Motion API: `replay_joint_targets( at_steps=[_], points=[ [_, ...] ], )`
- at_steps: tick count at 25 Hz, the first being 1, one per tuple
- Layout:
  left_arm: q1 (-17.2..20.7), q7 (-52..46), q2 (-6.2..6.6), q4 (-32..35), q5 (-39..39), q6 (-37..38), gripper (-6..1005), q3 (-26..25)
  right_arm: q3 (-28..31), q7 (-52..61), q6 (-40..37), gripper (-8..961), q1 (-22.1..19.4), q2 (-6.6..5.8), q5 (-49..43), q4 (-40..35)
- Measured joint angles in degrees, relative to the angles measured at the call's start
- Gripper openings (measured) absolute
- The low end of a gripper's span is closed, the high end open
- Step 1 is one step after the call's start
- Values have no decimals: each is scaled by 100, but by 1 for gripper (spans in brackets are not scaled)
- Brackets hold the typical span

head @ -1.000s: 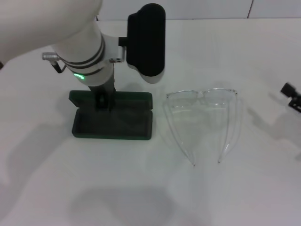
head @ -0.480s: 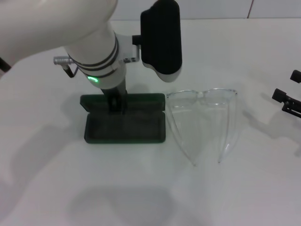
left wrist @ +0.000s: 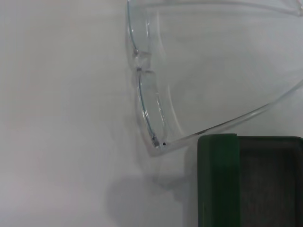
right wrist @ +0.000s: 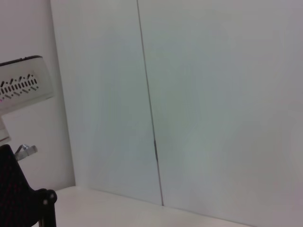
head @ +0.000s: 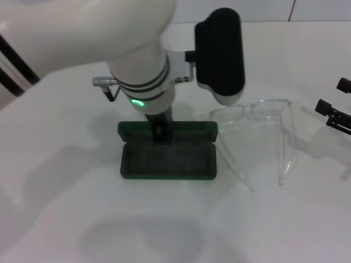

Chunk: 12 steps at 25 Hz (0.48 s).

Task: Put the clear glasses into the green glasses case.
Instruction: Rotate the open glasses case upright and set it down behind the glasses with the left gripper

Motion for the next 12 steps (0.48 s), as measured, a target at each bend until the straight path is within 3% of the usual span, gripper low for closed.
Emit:
replay_joint_targets(
  at_steps=[12],
  points=[
    [-306,-685,-15,-288,-4,-756,199,500,6,-118,24,781,-53,16,64,25]
  ],
)
